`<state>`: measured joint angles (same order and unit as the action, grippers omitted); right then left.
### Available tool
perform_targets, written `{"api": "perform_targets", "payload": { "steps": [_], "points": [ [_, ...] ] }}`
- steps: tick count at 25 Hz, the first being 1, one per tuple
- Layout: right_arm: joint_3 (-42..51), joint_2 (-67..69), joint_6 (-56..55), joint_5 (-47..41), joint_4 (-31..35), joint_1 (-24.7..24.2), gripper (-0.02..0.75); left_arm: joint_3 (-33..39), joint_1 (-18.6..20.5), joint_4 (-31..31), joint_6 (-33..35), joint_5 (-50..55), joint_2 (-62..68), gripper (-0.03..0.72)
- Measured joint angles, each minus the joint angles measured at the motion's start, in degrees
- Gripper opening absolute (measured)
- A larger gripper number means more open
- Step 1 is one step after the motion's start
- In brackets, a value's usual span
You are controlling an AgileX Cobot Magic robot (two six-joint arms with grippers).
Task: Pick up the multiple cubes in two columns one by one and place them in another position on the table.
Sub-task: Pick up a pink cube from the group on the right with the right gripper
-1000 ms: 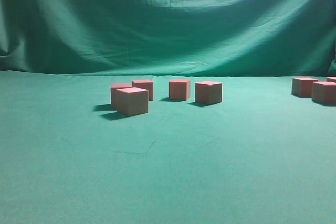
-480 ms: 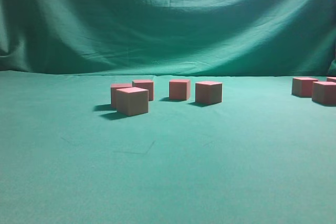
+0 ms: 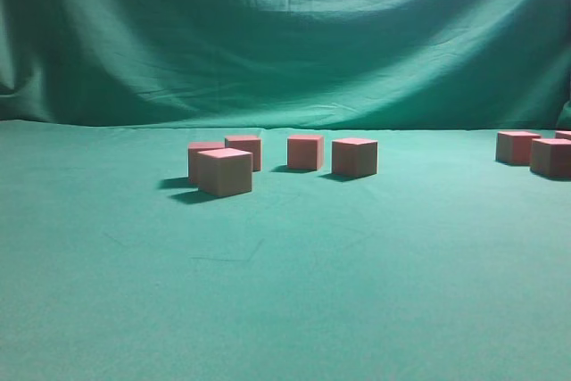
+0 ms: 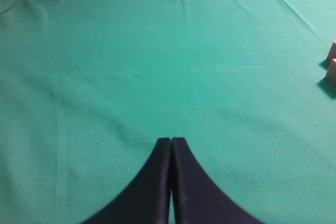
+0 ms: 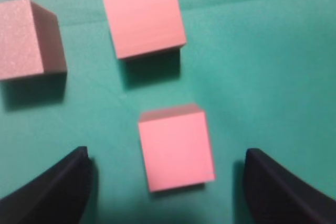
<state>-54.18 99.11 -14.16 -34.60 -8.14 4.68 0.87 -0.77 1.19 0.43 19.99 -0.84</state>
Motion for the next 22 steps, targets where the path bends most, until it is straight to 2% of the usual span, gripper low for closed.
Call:
{"api": "perform_targets", "payload": {
  "steps": [2, 5, 9, 10, 17, 20, 22],
  "points": [
    [0.0, 0.8, 0.3, 1.0, 0.0, 0.0, 0.586, 0.0, 0.0, 0.0, 0.0, 0.0, 0.0, 0.0],
    [0.0, 1.8, 1.3, 1.8, 0.0, 0.0, 0.477, 0.0, 0.0, 0.0, 0.0, 0.0, 0.0, 0.0],
    [0.0, 2.1, 1.3, 1.7, 0.0, 0.0, 0.265, 0.0, 0.0, 0.0, 0.0, 0.0, 0.0, 0.0],
    [0.0, 2.1, 1.3, 1.5, 0.0, 0.0, 0.249, 0.0, 0.0, 0.0, 0.0, 0.0, 0.0, 0.0],
    [-0.1, -1.3, 0.4, -3.5, 0.7, 1.5, 0.262, 0.0, 0.0, 0.0, 0.0, 0.0, 0.0, 0.0],
    [-0.1, -5.9, 0.1, -6.3, 0.7, 5.9, 0.262, 0.0, 0.0, 0.0, 0.0, 0.0, 0.0, 0.0],
    [-0.1, -9.2, 0.1, -7.6, 0.8, 11.0, 0.262, 0.0, 0.0, 0.0, 0.0, 0.0, 0.0, 0.0]
  ]
}}
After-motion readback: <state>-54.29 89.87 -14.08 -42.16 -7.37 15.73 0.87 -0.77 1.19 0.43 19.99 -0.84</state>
